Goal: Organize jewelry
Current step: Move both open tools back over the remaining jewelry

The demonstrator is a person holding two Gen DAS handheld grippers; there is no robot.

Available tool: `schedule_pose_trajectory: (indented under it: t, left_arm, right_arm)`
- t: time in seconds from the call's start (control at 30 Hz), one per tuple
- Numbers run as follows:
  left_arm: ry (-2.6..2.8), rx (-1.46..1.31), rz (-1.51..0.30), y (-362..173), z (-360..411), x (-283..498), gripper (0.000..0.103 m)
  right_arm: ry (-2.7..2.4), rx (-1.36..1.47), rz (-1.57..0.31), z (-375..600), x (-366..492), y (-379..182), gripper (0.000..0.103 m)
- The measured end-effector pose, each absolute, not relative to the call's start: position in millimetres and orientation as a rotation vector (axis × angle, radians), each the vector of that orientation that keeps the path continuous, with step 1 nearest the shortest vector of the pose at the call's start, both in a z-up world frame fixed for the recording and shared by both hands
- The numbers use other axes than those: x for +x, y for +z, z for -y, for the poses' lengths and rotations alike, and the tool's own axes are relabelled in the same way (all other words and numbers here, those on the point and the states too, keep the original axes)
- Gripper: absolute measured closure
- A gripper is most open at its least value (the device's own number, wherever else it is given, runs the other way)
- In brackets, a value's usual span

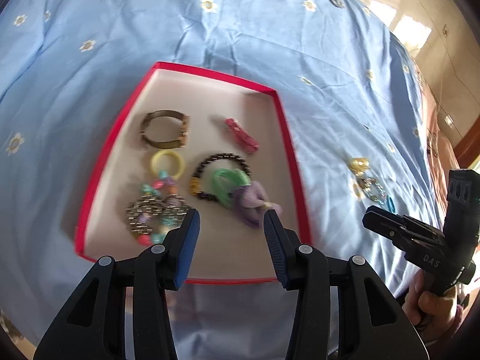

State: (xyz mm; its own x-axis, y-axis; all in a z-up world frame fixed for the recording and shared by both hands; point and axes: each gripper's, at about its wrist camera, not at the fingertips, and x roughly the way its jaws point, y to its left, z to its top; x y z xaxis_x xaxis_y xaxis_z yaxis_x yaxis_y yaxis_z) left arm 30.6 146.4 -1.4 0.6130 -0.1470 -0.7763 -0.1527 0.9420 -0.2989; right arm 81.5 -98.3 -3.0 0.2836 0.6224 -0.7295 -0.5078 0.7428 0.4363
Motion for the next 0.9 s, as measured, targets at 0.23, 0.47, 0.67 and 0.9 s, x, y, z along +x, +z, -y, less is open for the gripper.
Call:
schedule_pose_trajectory:
  t: [0.23,0.47,0.67,0.9]
  left_arm:
    - [-0.051,-0.319,-0.927,2,-114,41,0.06]
    - [-0.1,-0.284,-0.935,6,-86,54,0.06]
    - [-0.146,-0.242,-0.937,12,-62,71,0.056]
    - [-0.215,-0.185,-0.945,16,-32,98,0.055]
  right_arm:
    - [0.67,0.162,-1.035,143,85,-7,0.07]
    - [0.581,0.202,-1.029,187,93,-12,0.069]
    - [0.53,0.22,-1.021,214,103,-14,0.069]
    - [0.504,0.207,-1.009,229,120,-12,0.069]
